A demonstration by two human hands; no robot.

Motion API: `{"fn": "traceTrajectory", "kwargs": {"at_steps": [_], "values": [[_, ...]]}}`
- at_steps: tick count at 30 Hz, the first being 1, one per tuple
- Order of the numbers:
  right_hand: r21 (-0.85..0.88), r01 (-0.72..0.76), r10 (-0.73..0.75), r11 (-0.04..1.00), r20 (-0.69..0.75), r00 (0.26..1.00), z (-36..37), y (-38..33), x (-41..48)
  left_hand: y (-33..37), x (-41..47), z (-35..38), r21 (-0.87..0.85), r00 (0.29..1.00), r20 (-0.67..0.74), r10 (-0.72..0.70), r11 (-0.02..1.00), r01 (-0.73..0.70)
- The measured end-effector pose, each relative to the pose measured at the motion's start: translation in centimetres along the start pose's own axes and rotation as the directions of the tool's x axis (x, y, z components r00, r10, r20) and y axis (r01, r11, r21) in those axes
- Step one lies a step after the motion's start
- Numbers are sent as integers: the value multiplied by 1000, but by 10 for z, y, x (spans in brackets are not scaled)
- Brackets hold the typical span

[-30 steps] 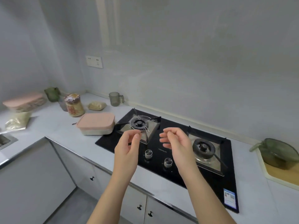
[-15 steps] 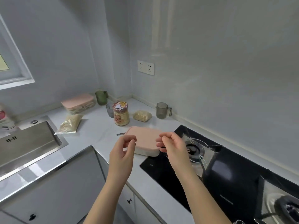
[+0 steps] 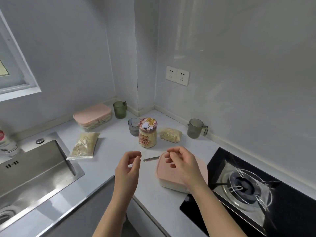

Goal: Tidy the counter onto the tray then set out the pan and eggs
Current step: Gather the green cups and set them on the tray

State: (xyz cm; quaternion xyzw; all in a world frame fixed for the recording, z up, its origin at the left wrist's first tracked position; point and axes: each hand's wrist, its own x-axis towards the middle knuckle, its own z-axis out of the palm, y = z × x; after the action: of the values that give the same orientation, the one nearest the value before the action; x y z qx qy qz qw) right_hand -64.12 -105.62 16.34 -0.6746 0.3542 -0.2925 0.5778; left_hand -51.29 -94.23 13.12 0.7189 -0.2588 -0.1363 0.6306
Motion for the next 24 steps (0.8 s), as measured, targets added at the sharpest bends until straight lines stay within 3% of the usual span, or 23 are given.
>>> {"fn": "traceTrajectory", "kwargs": {"at_steps": [8, 15, 20, 24], "values": [[-13, -7, 5, 1000, -90, 996, 35, -5, 70, -16, 115, -13, 32, 998, 53, 44, 998, -46], [-110, -9, 1, 994, -74, 997, 39, -10, 137, -24, 190, 1, 150, 991, 75, 111, 981, -121], [-174, -22, 22, 985, -4, 1000, 57, -10, 185, -38, 274, 1, 388, 986, 114, 123, 908, -158], [-265, 1, 2, 964, 10, 1000, 65, -13, 226, -61, 360, 1, 583, 992, 127, -2, 809, -74]]}}
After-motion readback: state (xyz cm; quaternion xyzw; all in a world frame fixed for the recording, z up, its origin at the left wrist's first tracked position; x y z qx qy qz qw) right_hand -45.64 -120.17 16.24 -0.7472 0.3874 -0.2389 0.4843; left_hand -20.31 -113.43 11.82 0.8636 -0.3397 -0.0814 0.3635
